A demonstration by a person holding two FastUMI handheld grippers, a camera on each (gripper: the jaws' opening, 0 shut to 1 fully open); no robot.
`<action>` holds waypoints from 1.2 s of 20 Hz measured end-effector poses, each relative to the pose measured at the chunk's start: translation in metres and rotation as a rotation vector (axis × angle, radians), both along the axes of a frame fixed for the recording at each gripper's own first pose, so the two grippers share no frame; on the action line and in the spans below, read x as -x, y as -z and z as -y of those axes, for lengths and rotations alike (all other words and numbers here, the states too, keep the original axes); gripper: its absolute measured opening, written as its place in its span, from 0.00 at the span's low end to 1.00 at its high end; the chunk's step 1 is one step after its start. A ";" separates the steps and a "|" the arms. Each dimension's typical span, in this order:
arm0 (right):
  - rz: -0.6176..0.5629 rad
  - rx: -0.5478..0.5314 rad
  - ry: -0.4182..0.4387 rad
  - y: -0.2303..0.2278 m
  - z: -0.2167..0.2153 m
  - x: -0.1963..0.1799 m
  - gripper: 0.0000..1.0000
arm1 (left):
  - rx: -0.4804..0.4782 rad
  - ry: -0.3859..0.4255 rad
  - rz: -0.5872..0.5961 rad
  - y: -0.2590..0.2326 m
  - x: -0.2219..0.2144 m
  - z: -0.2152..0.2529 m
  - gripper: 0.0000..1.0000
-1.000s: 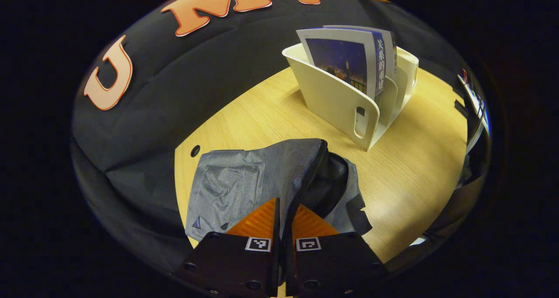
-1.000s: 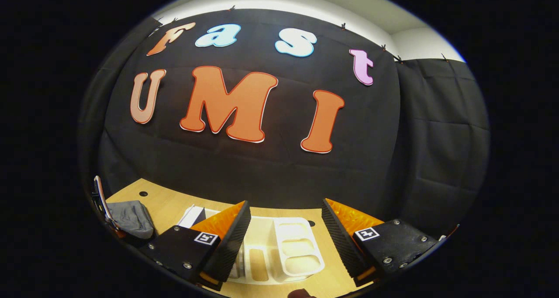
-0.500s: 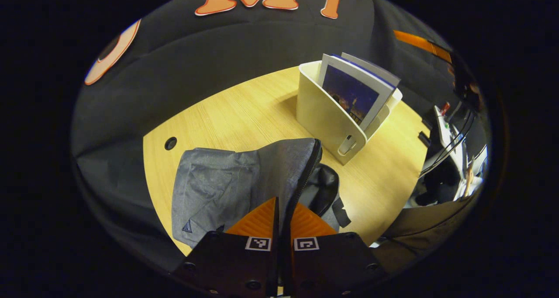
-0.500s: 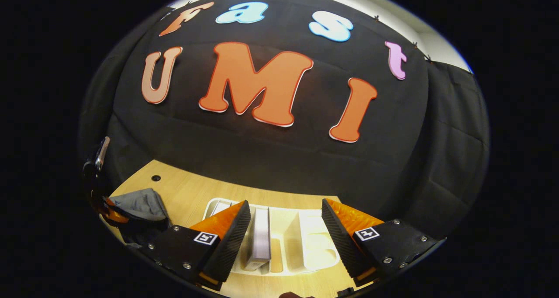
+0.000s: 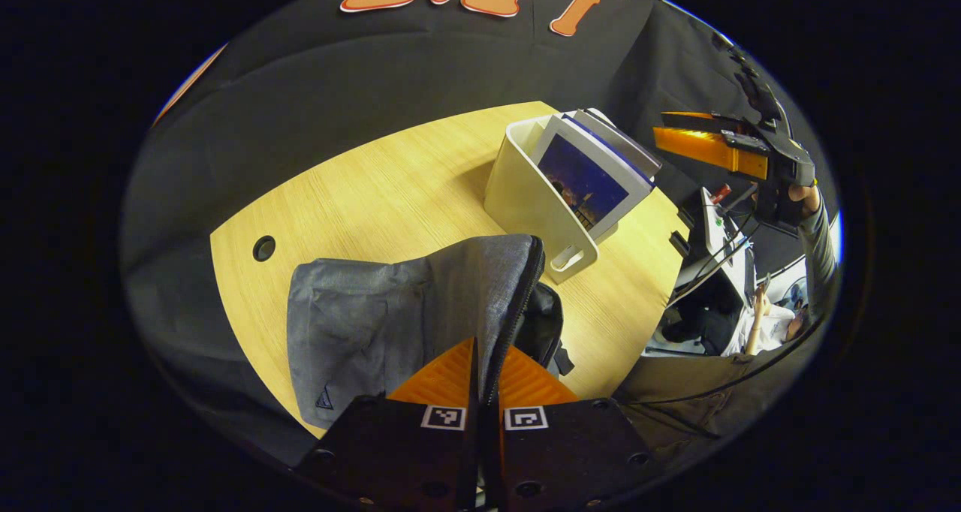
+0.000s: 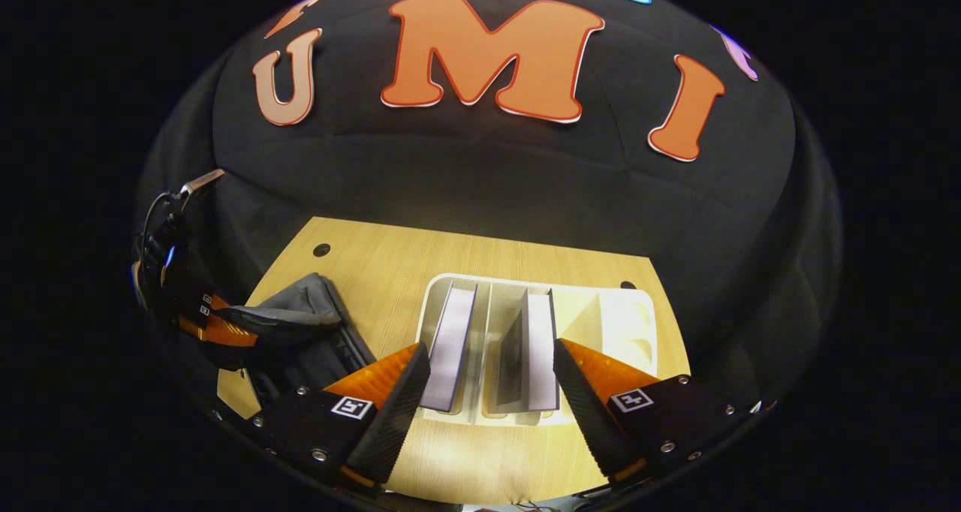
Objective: Open the schoolbag, grab two books from the bookshelf and put them into the schoolbag.
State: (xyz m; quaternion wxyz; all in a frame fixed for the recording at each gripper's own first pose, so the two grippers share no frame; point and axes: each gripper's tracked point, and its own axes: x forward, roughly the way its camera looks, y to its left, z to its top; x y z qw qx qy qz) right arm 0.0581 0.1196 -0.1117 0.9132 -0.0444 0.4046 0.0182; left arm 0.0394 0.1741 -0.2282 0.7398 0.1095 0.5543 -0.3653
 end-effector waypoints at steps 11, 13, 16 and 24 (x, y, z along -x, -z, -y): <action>-0.395 -0.060 0.016 0.071 -0.038 -0.018 0.84 | -0.037 0.056 -0.032 -0.009 -0.009 0.002 0.05; -0.445 -0.066 0.054 0.084 -0.039 -0.020 0.75 | -0.045 0.056 -0.027 -0.007 -0.009 0.001 0.05; -0.498 -0.085 0.105 0.096 -0.040 -0.022 0.58 | -0.041 0.047 -0.034 -0.005 -0.009 0.003 0.05; -0.551 -0.187 0.293 0.087 -0.029 -0.006 0.35 | -0.018 0.028 -0.049 0.000 -0.008 0.000 0.05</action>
